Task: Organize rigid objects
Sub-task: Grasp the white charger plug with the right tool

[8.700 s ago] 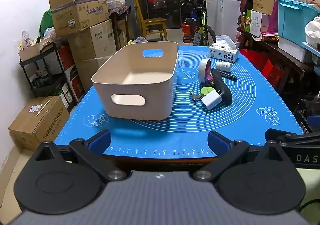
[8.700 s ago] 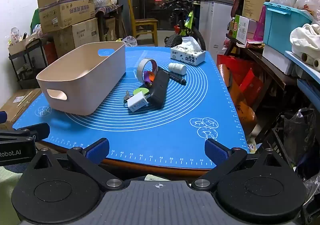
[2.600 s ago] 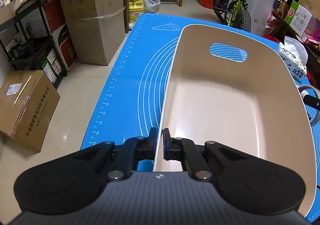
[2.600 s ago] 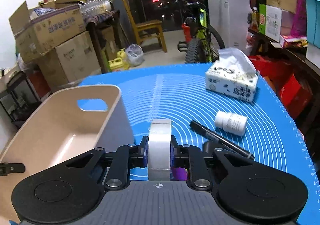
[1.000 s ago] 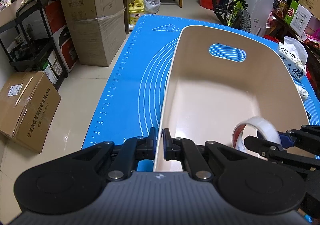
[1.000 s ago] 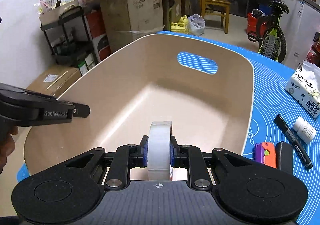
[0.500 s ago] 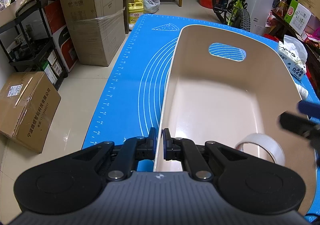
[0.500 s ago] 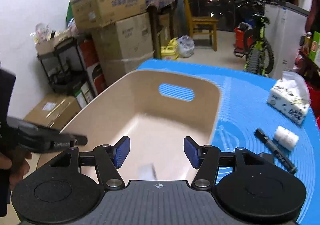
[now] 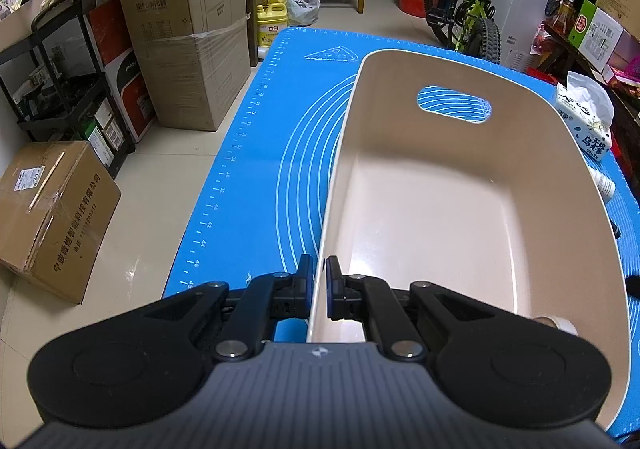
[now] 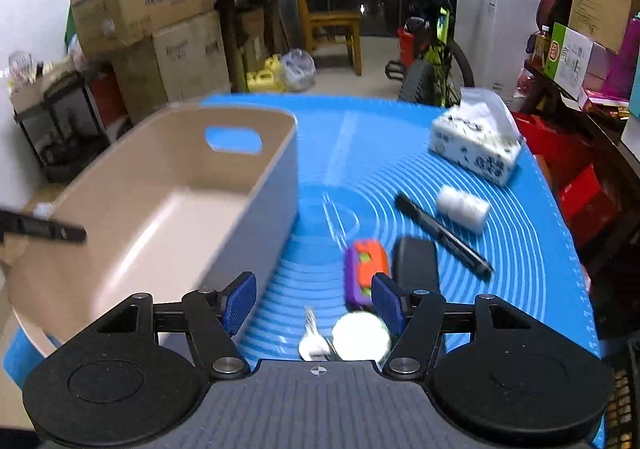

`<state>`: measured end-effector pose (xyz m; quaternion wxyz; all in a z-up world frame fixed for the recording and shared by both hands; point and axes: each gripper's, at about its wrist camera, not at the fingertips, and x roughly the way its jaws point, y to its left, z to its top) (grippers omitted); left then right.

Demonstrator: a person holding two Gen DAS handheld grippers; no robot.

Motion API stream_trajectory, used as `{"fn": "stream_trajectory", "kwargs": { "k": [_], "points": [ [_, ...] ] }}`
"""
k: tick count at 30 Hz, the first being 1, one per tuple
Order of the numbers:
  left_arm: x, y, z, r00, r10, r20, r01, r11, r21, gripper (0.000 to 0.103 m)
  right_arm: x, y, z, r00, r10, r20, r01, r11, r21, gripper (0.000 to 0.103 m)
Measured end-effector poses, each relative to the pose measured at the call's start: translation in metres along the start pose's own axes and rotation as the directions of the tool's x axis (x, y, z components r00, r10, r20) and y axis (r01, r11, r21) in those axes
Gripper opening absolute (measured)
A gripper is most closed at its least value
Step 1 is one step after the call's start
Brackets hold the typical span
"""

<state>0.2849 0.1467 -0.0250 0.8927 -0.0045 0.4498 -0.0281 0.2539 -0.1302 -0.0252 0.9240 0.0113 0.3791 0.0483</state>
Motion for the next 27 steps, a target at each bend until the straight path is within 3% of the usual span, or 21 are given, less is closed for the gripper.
{"fn": "stream_trajectory", "kwargs": {
  "k": [7, 11, 16, 27],
  "points": [
    [0.000, 0.000, 0.000, 1.000, -0.001, 0.000, 0.001, 1.000, -0.001, 0.008, 0.014, 0.000, -0.024, 0.997, -0.040, -0.072, 0.036, 0.998, -0.059, 0.071],
    [0.000, 0.000, 0.000, 1.000, -0.002, 0.000, 0.002, 1.000, -0.002, 0.008, 0.028, -0.001, -0.038, 0.986, -0.119, -0.117, 0.105, 0.987, -0.119, 0.071],
    [0.000, -0.001, 0.000, 1.000, -0.003, 0.000, 0.003, 1.000, -0.004, 0.008, 0.038, -0.008, -0.044, 0.980, -0.124, -0.155, 0.105, 0.986, -0.127, 0.071],
    [0.000, -0.001, 0.000, 1.000, -0.004, -0.001, 0.004, 1.000, -0.005, 0.008, 0.047, 0.010, -0.056, 0.972, -0.180, -0.152, 0.132, 0.951, -0.281, 0.074]
  ]
}}
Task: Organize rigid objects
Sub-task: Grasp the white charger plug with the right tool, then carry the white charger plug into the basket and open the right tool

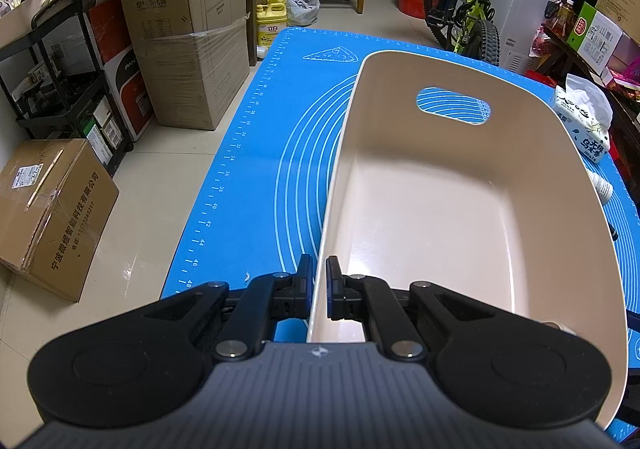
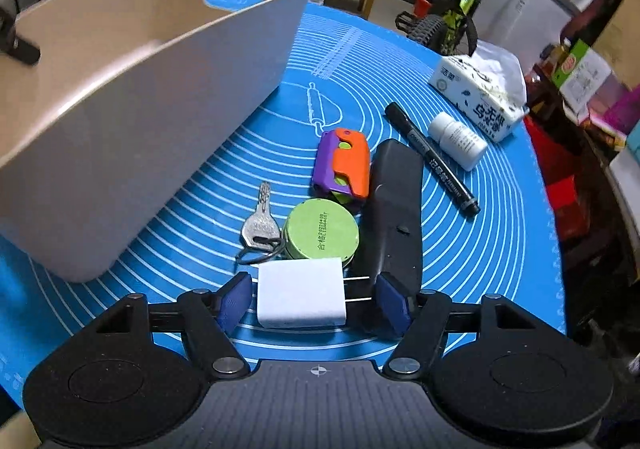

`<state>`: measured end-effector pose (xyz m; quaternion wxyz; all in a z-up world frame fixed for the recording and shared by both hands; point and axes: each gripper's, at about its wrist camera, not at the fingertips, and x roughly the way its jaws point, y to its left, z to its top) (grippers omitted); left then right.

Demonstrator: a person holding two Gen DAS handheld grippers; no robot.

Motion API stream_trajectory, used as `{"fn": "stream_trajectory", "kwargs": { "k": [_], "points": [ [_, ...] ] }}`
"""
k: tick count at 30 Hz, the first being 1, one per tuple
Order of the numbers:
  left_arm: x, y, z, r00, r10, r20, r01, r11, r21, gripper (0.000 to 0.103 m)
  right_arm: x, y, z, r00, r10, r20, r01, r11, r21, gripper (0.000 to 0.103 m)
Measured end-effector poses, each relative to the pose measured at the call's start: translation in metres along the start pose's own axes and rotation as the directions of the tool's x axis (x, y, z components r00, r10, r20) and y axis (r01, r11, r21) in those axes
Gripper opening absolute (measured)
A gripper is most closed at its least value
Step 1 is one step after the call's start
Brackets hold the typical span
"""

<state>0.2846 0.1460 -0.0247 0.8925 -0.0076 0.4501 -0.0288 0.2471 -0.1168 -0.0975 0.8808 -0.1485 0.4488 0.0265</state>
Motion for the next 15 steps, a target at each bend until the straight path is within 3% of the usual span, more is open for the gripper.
{"fn": "stream_trajectory", "kwargs": {
  "k": [2, 4, 6, 15],
  "points": [
    [0.0000, 0.0000, 0.0005, 1.000, 0.000, 0.000, 0.000, 1.000, 0.000, 0.008, 0.0001, 0.0042, -0.0009, 1.000, -0.015, 0.001, 0.015, 0.999, -0.031, 0.074],
    [0.0000, 0.0000, 0.0005, 1.000, 0.000, 0.000, 0.000, 1.000, 0.000, 0.008, 0.0001, 0.0072, -0.0015, 1.000, -0.029, 0.005, 0.030, 0.998, -0.055, 0.065],
    [0.0000, 0.0001, 0.0005, 1.000, -0.001, 0.000, 0.001, 1.000, -0.001, 0.008, 0.0010, 0.0074, -0.0016, 1.000, -0.029, 0.000, 0.029, 0.998, -0.061, 0.064],
    [-0.0001, -0.0013, 0.0003, 1.000, -0.002, -0.001, 0.002, 1.000, -0.003, 0.008, -0.0029, 0.0044, -0.0004, 1.000, 0.017, 0.011, -0.017, 1.000, -0.026, 0.064]
  ]
}}
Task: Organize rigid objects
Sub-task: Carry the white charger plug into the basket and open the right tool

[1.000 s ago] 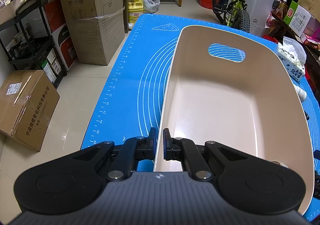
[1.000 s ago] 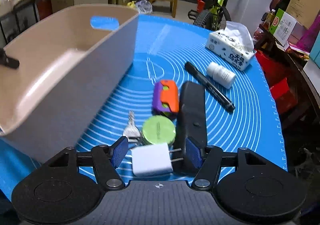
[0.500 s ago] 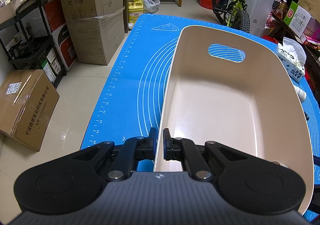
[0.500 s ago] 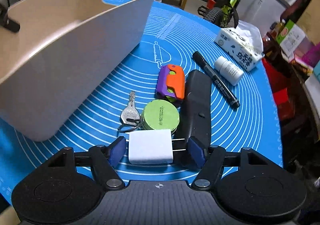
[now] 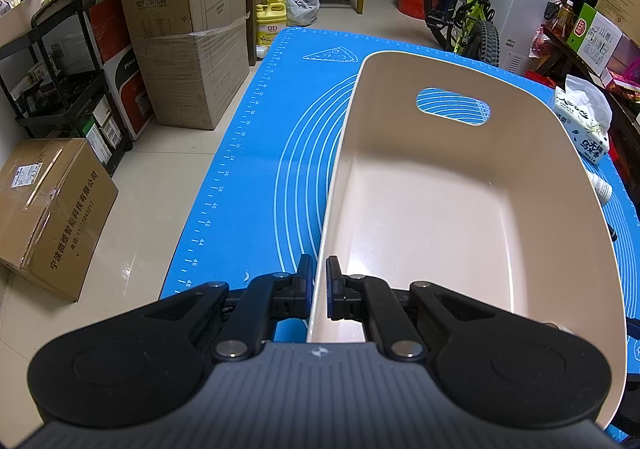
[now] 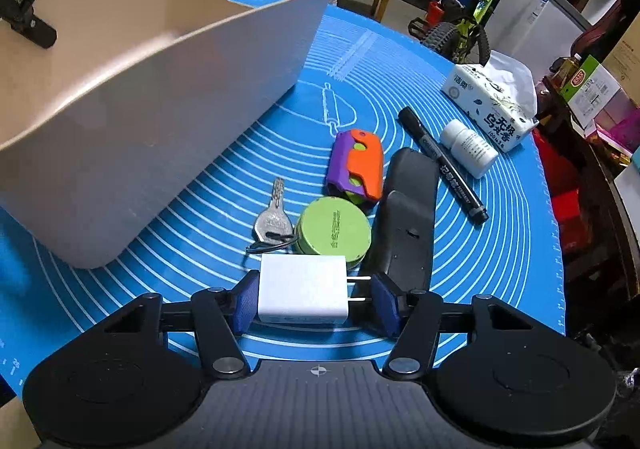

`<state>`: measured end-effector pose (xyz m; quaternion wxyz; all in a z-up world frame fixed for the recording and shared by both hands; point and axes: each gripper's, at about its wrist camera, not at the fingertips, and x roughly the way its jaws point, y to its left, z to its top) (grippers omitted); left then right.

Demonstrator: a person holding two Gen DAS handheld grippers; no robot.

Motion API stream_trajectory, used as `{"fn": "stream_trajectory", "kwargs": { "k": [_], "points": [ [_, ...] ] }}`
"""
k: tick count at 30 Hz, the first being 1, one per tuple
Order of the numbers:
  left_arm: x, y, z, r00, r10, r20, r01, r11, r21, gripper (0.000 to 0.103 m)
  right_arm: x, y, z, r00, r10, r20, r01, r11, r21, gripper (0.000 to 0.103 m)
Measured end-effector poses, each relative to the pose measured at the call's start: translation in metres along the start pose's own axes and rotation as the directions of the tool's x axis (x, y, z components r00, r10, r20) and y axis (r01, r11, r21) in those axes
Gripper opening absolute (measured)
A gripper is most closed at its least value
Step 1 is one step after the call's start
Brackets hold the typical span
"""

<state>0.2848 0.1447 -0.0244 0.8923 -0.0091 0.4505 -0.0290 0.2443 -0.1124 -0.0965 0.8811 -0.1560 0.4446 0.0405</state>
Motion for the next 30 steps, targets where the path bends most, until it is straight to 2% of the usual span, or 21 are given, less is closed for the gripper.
{"fn": "stream_trajectory", "kwargs": {
  "k": [13, 20, 30],
  "points": [
    [0.000, -0.002, -0.001, 1.000, -0.001, -0.001, 0.001, 1.000, 0.000, 0.008, -0.033, -0.010, 0.016, 0.991, -0.028, 0.134, 0.020, 0.998, 0.065, 0.064],
    [0.001, -0.005, -0.002, 1.000, 0.000, -0.004, 0.000, 1.000, 0.002, 0.008, -0.061, -0.016, 0.038, 0.968, -0.044, 0.249, 0.015, 0.993, 0.118, 0.064],
    [0.002, -0.001, 0.000, 1.000, -0.007, -0.013, 0.007, 1.000, 0.007, 0.008, -0.077, 0.004, 0.087, 0.935, 0.025, 0.354, -0.061, 0.994, 0.090, 0.064]
  ]
}}
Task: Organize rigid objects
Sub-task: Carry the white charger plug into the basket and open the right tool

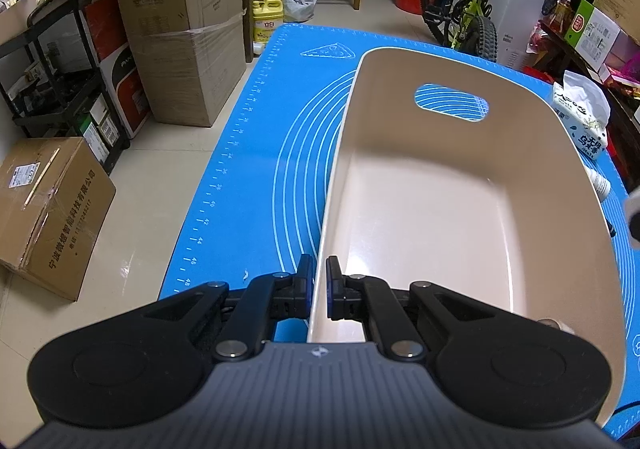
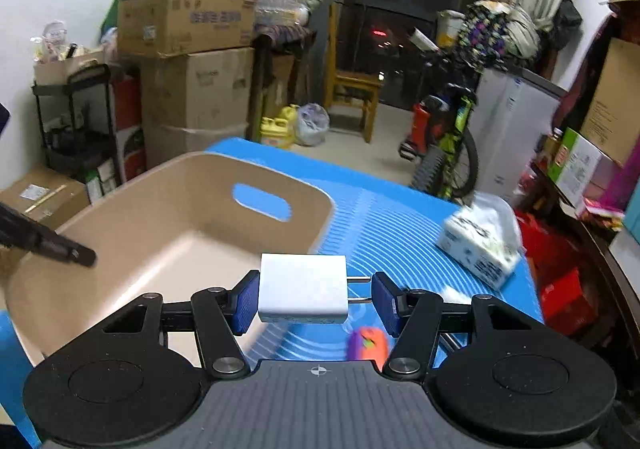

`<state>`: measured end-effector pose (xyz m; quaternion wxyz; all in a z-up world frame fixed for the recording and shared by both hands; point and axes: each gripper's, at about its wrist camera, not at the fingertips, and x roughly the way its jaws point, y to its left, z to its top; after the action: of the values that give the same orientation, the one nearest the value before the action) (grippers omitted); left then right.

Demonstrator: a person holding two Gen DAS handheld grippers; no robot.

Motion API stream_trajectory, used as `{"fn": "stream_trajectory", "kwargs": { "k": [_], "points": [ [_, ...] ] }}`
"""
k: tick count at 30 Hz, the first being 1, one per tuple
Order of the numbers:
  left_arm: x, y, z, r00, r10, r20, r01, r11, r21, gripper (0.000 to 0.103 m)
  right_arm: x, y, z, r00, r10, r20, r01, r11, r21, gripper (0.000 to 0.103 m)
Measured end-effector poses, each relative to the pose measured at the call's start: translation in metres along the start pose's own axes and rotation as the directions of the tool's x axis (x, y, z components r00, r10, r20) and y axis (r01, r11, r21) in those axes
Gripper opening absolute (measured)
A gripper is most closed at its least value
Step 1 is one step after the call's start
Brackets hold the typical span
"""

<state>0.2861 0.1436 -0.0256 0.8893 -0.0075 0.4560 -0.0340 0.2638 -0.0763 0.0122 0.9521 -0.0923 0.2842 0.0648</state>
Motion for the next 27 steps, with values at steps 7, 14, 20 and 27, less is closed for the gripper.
{"fn": "stream_trajectory", "kwargs": {
  "k": [7, 14, 20, 27],
  "points": [
    [0.000, 0.000, 0.001, 1.000, 0.001, -0.005, -0.001, 1.000, 0.009, 0.008, 0.021, 0.034, 0.020, 0.997, 0.076, -0.008, -0.076, 0.996, -0.048, 0.064],
    [0.000, 0.001, 0.002, 1.000, 0.000, -0.006, 0.000, 1.000, 0.011, 0.008, 0.049, 0.068, 0.010, 0.987, 0.128, -0.098, -0.138, 0.986, -0.098, 0.064],
    [0.000, 0.002, 0.002, 1.000, 0.001, -0.006, -0.001, 1.000, 0.013, 0.008, 0.065, 0.090, -0.004, 0.971, 0.153, -0.185, -0.183, 0.969, -0.163, 0.064],
    [0.000, 0.001, 0.002, 1.000, 0.005, -0.007, -0.005, 1.000, 0.016, 0.008, 0.080, 0.105, -0.004, 0.929, 0.158, -0.335, -0.240, 0.945, -0.220, 0.064]
  ]
}}
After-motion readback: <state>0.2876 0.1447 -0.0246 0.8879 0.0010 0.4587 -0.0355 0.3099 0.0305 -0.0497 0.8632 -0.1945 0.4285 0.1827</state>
